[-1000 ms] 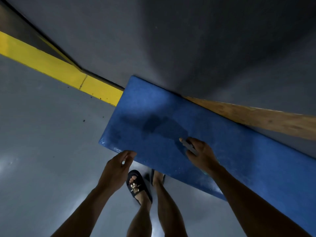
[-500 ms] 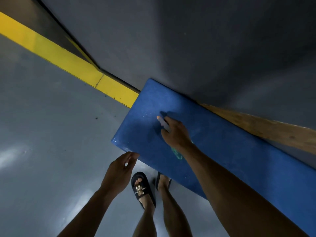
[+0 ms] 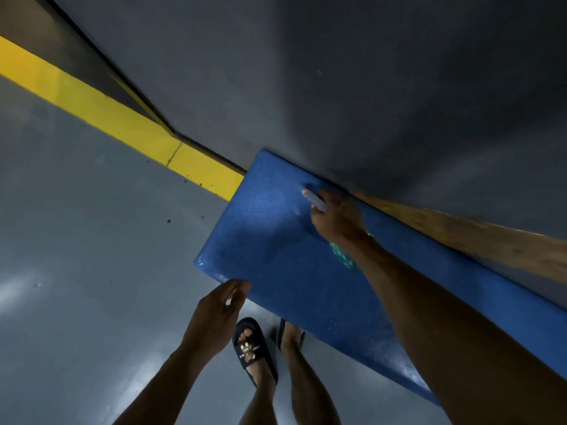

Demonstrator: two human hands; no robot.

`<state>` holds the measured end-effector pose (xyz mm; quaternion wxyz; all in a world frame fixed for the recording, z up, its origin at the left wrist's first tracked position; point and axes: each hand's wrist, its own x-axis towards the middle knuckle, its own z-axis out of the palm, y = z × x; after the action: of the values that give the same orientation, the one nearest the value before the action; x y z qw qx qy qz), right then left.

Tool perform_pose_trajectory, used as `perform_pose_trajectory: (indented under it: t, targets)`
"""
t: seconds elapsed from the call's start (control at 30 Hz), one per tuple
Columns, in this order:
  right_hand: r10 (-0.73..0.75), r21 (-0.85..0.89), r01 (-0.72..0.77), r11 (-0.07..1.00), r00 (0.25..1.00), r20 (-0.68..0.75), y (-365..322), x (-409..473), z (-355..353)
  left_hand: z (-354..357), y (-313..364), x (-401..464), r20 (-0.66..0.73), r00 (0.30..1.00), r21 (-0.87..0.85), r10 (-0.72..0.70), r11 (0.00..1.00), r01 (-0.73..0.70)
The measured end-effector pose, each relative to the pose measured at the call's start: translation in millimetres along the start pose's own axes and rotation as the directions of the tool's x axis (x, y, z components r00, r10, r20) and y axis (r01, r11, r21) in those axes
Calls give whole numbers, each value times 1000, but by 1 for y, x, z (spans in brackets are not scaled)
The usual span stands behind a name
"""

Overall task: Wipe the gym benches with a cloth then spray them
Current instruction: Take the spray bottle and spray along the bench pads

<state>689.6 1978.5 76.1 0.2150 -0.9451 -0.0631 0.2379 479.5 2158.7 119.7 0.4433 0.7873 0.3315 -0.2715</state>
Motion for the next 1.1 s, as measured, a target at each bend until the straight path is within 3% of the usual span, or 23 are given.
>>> perform_pose_trajectory:
  t: [0.13,0.3,0.57,0.67,0.8,0.97,1.1]
  targets:
    - [-24,22,23,999,1000,12,25,-19,5,6,3,0,3,1000,20,31,999,-31]
    - [88,193,-87,977,996,5,69,-52,8,12,8,0,21,998,31,67,997,-67]
    - [251,260,-214,941,961,-118,140,-122,-10,23,17,-5,45,976,22,213,977,-214]
    - [268,287,-216,933,950,-158,148,-150,-17,24,22,-10,81,943,31,322,945,-325]
    - [278,316,-221,923,949,-151,137,-187,-25,17,32,-35,69,929,-67,363,931,-359]
    - [201,376,-119,919,962,-185,107,-252,-37,-5,53,-88,95,884,-16,459,888,-459]
    - [139,521,17,854,956,-259,78,-317,-70,-22,88,-141,135,829,-32,543,838,-544]
